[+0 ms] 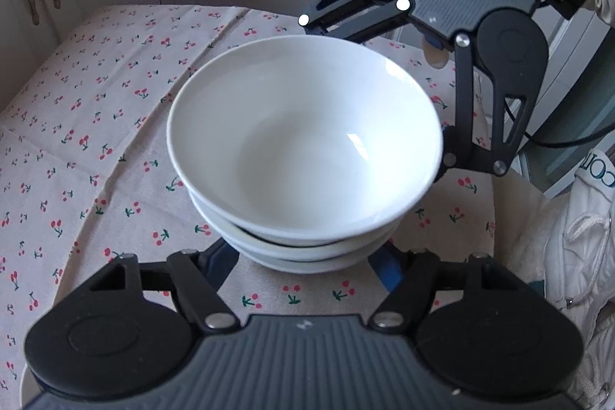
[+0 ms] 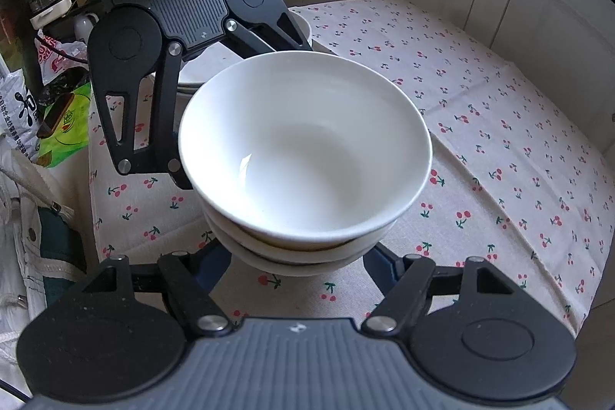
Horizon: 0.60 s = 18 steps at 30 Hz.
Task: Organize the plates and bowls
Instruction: 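Lift the bowl stack with both grippers and carry it over the plate stack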
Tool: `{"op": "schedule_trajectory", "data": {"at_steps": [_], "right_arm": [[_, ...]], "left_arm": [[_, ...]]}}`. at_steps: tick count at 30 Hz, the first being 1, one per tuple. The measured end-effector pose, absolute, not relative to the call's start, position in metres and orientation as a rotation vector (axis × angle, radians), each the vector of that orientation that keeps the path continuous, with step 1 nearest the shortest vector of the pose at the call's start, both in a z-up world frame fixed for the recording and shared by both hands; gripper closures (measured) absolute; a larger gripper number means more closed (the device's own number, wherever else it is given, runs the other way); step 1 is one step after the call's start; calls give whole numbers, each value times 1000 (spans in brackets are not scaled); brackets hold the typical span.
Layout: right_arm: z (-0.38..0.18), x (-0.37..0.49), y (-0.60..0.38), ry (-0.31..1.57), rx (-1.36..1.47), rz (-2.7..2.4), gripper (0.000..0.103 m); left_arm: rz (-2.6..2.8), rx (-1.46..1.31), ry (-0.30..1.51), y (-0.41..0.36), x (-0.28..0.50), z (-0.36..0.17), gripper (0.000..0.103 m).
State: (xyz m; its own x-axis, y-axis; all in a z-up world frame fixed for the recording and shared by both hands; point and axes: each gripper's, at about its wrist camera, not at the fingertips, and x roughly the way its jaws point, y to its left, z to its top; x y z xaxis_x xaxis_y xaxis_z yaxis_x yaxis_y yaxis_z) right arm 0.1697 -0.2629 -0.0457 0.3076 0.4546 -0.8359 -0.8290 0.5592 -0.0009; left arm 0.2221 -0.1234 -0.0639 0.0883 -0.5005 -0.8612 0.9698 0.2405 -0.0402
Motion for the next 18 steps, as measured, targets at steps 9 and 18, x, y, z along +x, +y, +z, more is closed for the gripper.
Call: {"op": "schedule_trajectory", "data": {"at_steps": [9, 18], "right_arm": [[-32, 162, -258, 883, -533, 878, 24], [-14, 155, -250, 874, -565, 881, 24]], "left_arm": [[-1206, 648, 878, -120, 215, -52, 30], [-1191, 630, 857, -109, 205, -36, 30]]}}
